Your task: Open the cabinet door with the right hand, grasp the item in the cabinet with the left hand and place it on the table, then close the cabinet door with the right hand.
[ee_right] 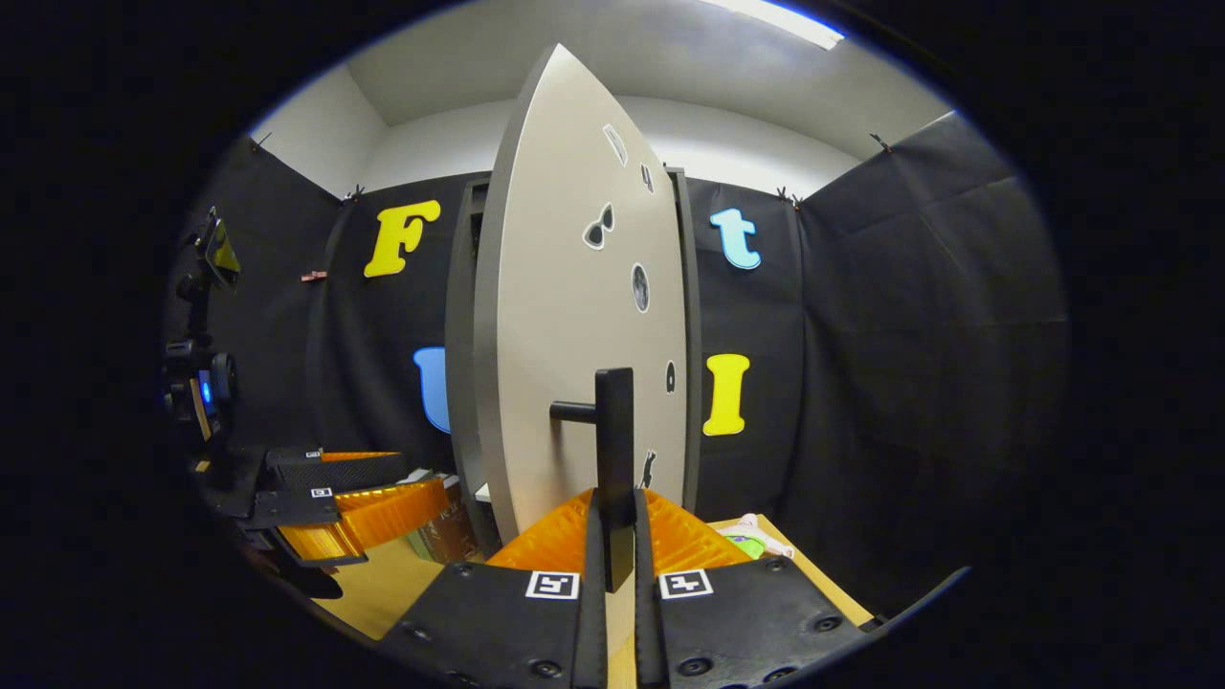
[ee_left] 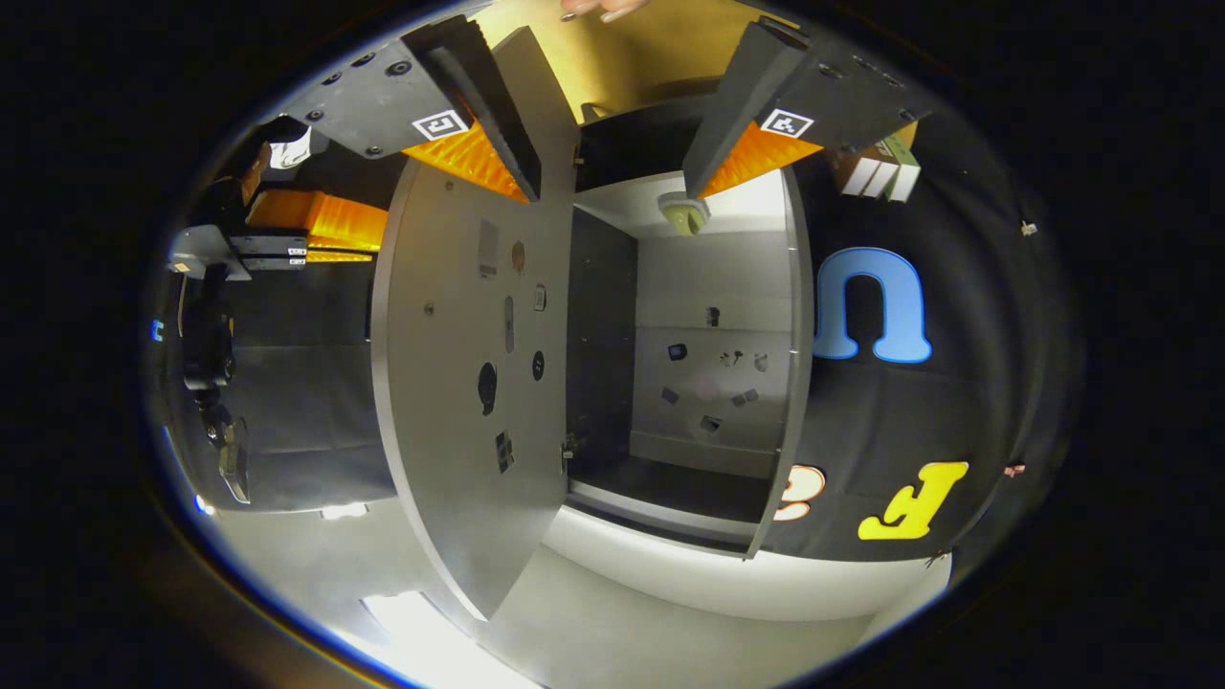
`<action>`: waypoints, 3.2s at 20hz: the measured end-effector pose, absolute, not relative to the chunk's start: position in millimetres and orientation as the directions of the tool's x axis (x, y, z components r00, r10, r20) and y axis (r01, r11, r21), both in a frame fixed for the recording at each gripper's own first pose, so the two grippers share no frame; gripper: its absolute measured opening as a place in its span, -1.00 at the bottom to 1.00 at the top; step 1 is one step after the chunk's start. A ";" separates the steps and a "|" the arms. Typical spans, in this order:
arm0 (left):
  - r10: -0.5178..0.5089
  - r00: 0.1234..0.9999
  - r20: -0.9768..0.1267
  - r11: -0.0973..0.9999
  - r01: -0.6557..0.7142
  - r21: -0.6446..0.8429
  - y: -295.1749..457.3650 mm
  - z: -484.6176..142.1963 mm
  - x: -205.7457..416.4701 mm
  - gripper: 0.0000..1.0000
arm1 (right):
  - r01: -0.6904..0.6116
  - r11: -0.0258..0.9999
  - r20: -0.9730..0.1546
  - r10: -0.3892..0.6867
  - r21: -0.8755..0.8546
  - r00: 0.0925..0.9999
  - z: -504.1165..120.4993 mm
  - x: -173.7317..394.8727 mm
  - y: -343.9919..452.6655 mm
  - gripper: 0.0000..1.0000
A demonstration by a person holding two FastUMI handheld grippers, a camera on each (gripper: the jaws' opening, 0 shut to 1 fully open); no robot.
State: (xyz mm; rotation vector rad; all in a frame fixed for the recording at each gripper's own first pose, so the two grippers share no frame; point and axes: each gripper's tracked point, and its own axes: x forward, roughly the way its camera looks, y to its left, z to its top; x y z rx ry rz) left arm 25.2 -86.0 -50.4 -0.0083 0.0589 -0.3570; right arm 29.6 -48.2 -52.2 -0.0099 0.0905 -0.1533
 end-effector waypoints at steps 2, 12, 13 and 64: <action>-0.354 0.934 -0.058 0.935 0.354 -0.007 -87.8 -49.0 31.4 0.86 | 0.175 0.984 -0.089 -0.178 -0.036 0.980 -52.9 24.3 -61.8 -0.69; -0.378 0.923 -0.070 0.925 0.379 -0.009 -111.9 -56.3 58.1 0.89 | 0.266 0.963 -0.027 -0.267 -0.053 0.963 -37.2 -8.3 -142.2 -0.76; -0.379 0.923 -0.070 0.925 0.380 -0.006 -114.2 -56.9 61.3 0.90 | 0.269 0.961 -0.031 -0.271 -0.068 0.962 -38.8 -14.8 -149.3 -0.82; 0.034 0.832 -0.554 0.988 0.056 0.144 -64.8 -198.5 419.3 -0.51 | 0.560 0.827 -0.076 -0.562 -0.047 0.824 -71.3 -32.2 -419.7 0.94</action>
